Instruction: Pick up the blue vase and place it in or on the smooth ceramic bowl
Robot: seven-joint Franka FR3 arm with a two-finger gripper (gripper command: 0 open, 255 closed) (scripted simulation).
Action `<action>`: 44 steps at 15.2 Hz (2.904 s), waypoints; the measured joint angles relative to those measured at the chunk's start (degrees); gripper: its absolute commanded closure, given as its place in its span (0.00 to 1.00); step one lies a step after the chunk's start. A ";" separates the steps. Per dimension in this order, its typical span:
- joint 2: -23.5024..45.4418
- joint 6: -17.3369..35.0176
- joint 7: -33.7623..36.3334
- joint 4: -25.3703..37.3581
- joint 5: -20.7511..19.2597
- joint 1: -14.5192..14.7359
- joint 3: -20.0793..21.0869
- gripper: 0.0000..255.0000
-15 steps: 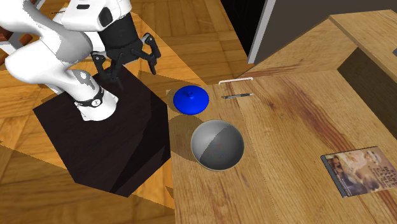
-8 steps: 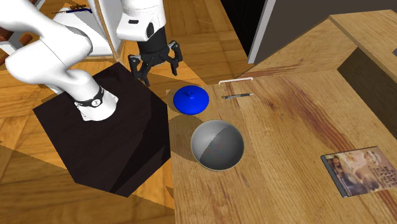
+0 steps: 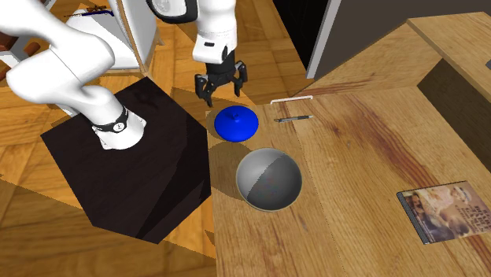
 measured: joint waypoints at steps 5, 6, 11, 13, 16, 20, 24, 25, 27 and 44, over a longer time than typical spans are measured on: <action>9.75 4.77 8.73 2.91 -5.17 -2.64 6.58 0.00; 10.47 5.76 9.31 2.46 -5.67 -2.84 6.94 0.00; 13.72 9.97 11.52 0.70 -8.46 -3.99 8.07 0.00; 14.00 10.40 11.72 0.48 -8.73 -4.08 8.15 0.00; 14.11 10.56 11.79 0.41 -8.83 -4.12 8.17 0.00; 14.11 10.57 11.80 0.40 -8.84 -4.13 8.17 1.00; 14.06 10.54 11.81 0.45 -8.87 -4.15 8.14 1.00; 14.05 10.53 11.81 0.45 -8.85 -4.14 8.15 1.00; 14.01 10.55 11.80 0.43 -8.82 -4.12 8.14 1.00; 5.68 -1.67 5.63 6.03 -2.70 -1.82 4.26 1.00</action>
